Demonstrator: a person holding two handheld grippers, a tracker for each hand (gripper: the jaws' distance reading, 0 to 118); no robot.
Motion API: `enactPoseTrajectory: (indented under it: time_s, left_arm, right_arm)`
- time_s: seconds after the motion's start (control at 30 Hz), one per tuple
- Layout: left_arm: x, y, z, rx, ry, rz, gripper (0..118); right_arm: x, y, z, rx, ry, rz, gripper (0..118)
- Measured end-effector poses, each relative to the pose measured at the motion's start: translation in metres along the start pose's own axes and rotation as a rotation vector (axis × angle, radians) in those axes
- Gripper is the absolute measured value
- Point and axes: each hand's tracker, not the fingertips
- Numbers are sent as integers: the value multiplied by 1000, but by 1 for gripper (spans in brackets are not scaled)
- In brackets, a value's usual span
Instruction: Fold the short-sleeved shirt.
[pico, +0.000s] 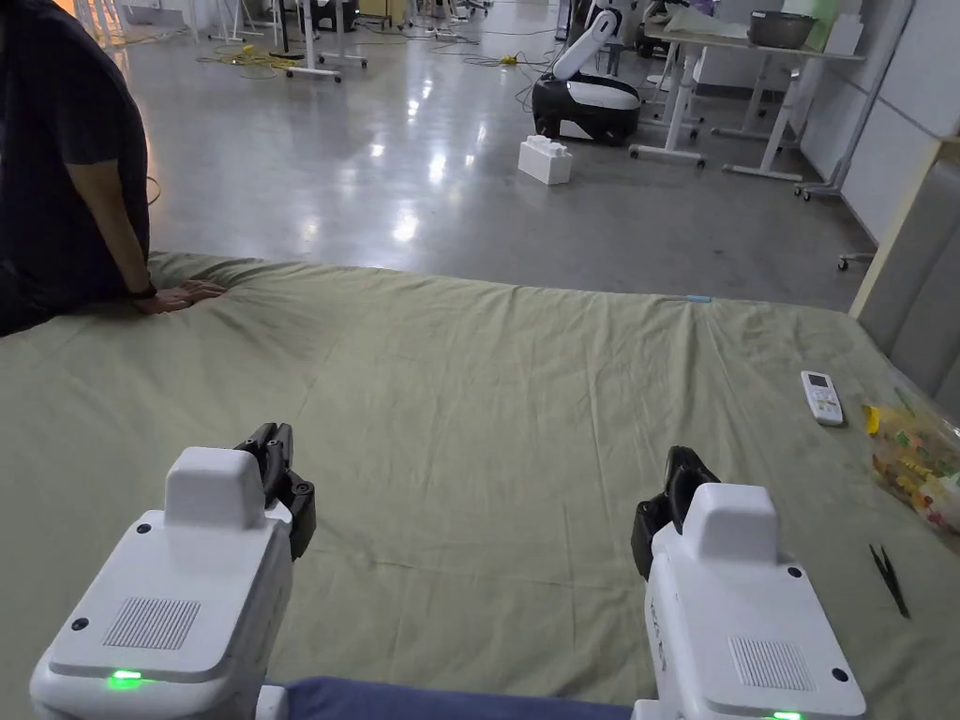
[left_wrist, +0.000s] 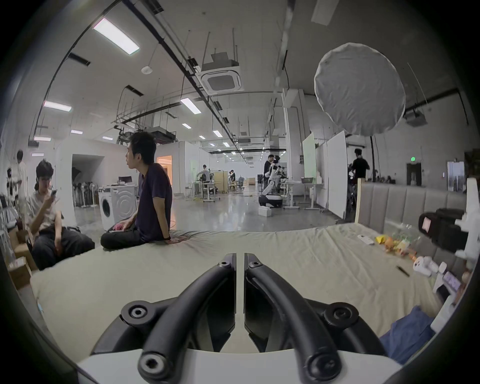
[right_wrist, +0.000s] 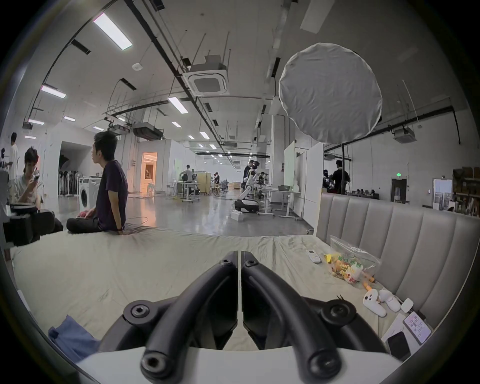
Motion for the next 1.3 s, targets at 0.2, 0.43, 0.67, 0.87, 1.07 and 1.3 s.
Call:
enactPoseTrajectory:
  time_s: [0.2, 0.43, 0.67, 0.87, 1.07, 1.3]
  left_arm:
    - [-20, -1, 1, -76, -72, 49, 5]
    - [-76, -25, 0, -281, -122, 104, 5]
    - [-142, -90, -21, -660, -183, 190, 6]
    - [-198, -138, -39, -834, -185, 420, 94]
    - [-234, -179, -50, -929, -326, 582, 96]
    - [-246, -197, -51, -912, -503, 756, 96]
  right_arm:
    - [-2, 2, 3, -5, 13, 39, 3]
    - [2, -9, 1, -53, 35, 64, 3]
    - [1, -21, 0, -101, 44, 80, 3]
    - [-1, -32, 1, -153, 63, 87, 3]
    - [4, -37, 0, -183, 52, 90, 3]
    - [8, -38, 2, -208, 52, 90, 3]
